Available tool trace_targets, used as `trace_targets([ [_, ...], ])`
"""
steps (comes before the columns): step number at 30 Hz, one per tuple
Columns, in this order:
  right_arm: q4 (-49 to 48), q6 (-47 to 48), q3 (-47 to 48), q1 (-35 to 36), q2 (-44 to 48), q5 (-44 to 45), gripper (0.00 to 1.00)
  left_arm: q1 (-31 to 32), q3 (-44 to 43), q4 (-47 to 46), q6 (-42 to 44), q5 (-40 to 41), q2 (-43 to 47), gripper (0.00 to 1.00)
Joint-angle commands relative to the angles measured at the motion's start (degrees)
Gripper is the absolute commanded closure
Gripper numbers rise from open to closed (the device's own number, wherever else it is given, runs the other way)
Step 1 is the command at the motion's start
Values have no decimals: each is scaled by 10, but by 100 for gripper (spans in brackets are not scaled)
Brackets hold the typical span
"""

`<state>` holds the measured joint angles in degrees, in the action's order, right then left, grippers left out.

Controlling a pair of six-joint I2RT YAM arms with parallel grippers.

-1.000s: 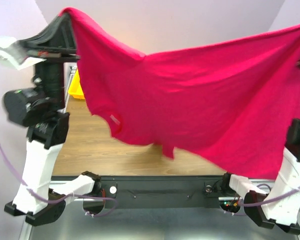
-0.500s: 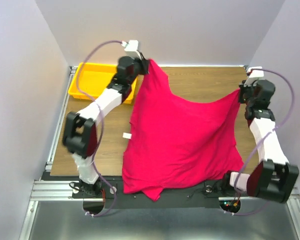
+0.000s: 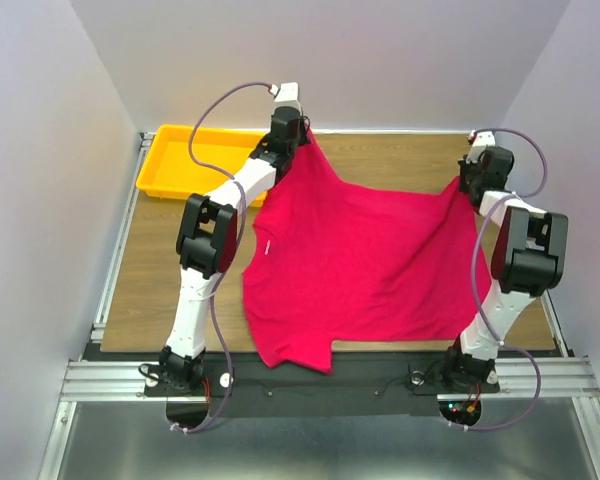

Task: Fold and stack the t-shirts
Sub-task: Flatten the tshirt out

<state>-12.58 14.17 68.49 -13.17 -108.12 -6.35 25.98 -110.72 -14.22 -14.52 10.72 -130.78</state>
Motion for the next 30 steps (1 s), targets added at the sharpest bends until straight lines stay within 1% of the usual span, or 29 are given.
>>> trace_targets([
  [1,-61,3,65,-5,-35,53,100,-6,-53,-22,15,90,14,100],
  [2,-62,2,76,-7,-45,57,99,-8,-53,-25,19,111,15,100],
  [4,-61,-3,87,-12,-54,60,99,-13,-47,-34,18,120,18,100],
  [5,-59,-5,95,-13,-60,75,99,-15,-43,-39,19,117,20,100],
  [7,-58,-10,100,-19,-67,78,99,-22,-50,-42,20,102,14,100],
  [11,-57,-15,103,-25,-71,66,99,-27,-64,-41,30,43,-3,100],
  [13,-57,-20,104,-26,-73,40,99,-28,-62,-52,30,24,-5,100],
  [20,-57,-34,109,-28,-71,4,99,-29,-54,-74,39,-32,2,100],
  [23,-58,-42,109,-34,-62,-16,99,-29,-35,-89,43,-47,16,100],
  [30,-64,-63,101,-41,-44,-58,99,-30,37,-134,43,-80,81,100],
])
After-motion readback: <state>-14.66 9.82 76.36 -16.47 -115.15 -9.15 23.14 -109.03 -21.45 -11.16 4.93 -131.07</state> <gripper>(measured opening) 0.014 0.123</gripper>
